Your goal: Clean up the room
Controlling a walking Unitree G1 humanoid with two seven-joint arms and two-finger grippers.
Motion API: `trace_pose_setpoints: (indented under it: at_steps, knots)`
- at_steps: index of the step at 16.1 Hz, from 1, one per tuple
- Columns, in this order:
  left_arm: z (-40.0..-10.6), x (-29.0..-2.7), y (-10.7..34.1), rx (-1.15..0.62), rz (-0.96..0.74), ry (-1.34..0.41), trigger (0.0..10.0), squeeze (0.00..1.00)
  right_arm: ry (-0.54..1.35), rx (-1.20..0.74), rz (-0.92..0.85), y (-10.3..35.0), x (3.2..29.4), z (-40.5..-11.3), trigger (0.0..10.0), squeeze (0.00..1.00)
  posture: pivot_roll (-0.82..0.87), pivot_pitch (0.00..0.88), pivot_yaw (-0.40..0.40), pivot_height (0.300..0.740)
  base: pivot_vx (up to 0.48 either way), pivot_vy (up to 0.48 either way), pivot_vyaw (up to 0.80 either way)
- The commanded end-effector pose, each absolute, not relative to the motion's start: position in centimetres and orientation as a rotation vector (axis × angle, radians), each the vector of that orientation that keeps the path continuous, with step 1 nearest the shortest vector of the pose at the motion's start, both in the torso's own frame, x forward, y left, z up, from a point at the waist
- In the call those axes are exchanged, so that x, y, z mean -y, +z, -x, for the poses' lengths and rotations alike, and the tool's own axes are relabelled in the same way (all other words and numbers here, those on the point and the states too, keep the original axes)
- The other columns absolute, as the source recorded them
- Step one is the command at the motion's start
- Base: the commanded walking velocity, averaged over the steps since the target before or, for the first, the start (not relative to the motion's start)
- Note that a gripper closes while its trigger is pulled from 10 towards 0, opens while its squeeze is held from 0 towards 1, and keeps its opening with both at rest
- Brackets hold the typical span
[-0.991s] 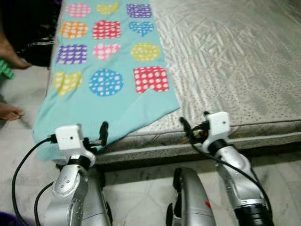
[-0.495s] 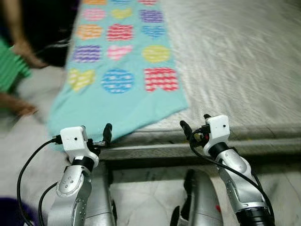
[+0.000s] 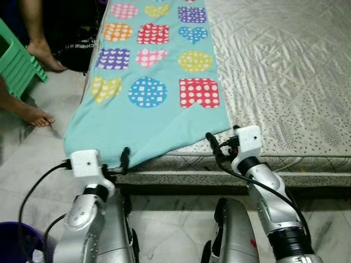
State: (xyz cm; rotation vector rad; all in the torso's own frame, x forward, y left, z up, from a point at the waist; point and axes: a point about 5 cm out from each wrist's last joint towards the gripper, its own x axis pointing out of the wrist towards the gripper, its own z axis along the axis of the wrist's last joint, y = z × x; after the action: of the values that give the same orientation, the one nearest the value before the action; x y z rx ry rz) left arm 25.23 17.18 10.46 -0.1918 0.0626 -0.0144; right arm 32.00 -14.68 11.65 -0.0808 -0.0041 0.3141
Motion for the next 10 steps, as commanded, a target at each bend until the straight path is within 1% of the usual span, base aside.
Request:
trace_pose_setpoints:
  at_steps: [1,10]
  knots:
    - [-25.02,-17.21,10.39,-0.071,0.184,-0.015,10.0,0.0,0.313,-0.001,0.089,11.44,14.92,-31.84,10.0,0.0,0.01,0.237,-0.045,0.516,0.0,0.0,0.0]
    - [-25.02,-17.21,10.39,-0.071,0.184,-0.015,10.0,0.0,0.313,-0.001,0.089,11.44,14.92,-31.84,10.0,0.0,0.01,0.237,-0.045,0.516,0.0,0.0,0.0]
